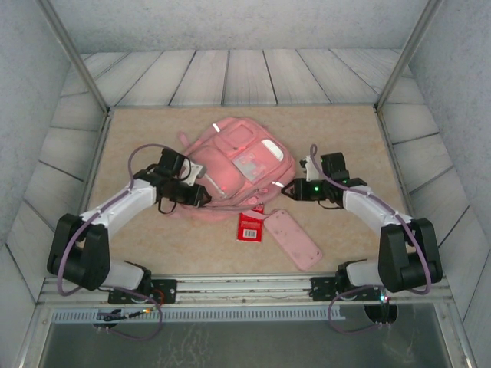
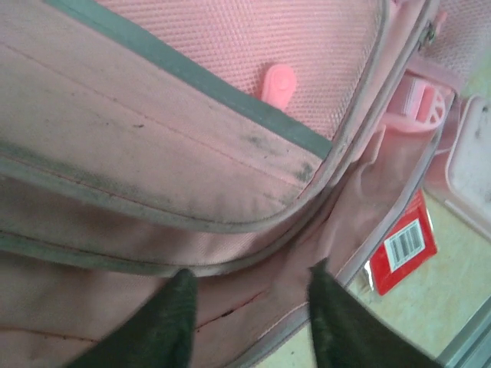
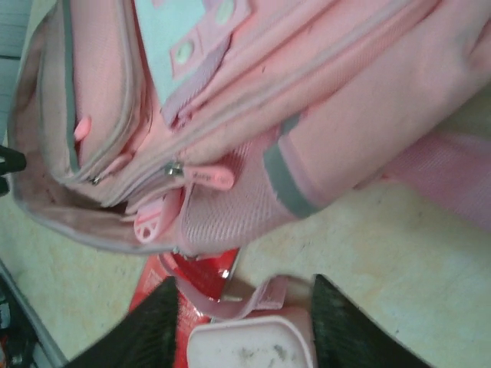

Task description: Pack the student bag

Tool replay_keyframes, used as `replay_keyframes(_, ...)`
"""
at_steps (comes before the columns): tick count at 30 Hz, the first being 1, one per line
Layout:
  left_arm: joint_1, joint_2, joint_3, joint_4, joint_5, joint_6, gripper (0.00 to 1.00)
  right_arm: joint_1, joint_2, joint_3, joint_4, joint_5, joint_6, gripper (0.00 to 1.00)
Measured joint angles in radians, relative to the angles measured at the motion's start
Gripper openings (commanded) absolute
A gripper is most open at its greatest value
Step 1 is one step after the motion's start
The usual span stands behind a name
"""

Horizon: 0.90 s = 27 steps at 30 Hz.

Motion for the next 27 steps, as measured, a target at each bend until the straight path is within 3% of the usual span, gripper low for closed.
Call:
replay_keyframes(8,0.0,-0.154,-0.108,0.101,-0.107,-0.179,0.66,-0.009,0.187,0.264,-0.031,0.155,-0.029,0.63)
replay_keyframes(15,0.0,-0.16,-0.181,0.199,-0.172,-0.319,0.7,-0.06,0.432,0.437,-0.032,0.224,-0.039,0.66)
replay_keyframes(20,0.0,-0.119,-0.18,0.297,-0.178,-0.371,0.61,-0.076,0.559,0.505,-0.026,0.159,-0.035,0.54)
replay_keyframes(27,0.002,0.095,-0.113,0.383,-0.143,-0.381,0.36,-0.077,0.578,0.475,0.008,0.067,-0.034,0.28)
